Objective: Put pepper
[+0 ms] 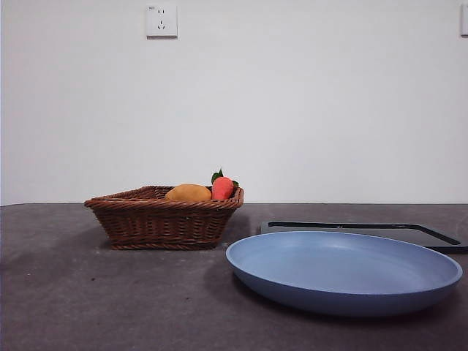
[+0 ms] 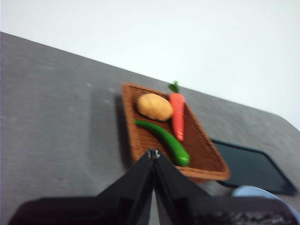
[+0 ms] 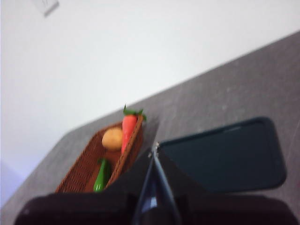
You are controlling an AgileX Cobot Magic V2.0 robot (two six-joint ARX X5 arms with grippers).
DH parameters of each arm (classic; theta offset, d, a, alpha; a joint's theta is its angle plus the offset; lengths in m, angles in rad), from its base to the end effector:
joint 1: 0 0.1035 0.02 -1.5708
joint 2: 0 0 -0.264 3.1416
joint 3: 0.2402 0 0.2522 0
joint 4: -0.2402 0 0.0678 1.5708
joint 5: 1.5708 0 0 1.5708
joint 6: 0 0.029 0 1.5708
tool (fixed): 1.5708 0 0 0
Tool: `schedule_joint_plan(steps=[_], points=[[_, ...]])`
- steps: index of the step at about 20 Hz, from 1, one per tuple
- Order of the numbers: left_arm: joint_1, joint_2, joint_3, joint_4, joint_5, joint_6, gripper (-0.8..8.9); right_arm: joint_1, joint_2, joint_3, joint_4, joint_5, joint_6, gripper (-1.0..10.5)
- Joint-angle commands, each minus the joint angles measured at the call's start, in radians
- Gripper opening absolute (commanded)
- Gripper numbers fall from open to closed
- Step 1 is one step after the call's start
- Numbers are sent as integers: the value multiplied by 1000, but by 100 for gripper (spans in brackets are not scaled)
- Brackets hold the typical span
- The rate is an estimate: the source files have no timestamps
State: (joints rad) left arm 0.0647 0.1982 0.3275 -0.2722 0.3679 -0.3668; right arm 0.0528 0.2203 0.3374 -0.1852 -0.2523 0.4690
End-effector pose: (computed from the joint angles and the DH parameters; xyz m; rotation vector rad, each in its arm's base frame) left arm 0.0907 -0.0046 0.2331 -0.3942 0.1942 -0.2738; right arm 0.0938 0.0122 0.2429 0.4720 0.1383 0.2835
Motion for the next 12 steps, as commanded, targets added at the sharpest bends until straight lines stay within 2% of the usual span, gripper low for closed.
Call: schedule_joint_plan(steps=[1,7,12], points=[[2,86,92,-45,66,50,6,2,82,126,-124,-39,-102,5],[2,264,288,-241,206,213,6,3,282,387,-472,-110,-296,5],[-2,363,414,-403,272,329,6,11,422,568,-743,-115,-443,5]])
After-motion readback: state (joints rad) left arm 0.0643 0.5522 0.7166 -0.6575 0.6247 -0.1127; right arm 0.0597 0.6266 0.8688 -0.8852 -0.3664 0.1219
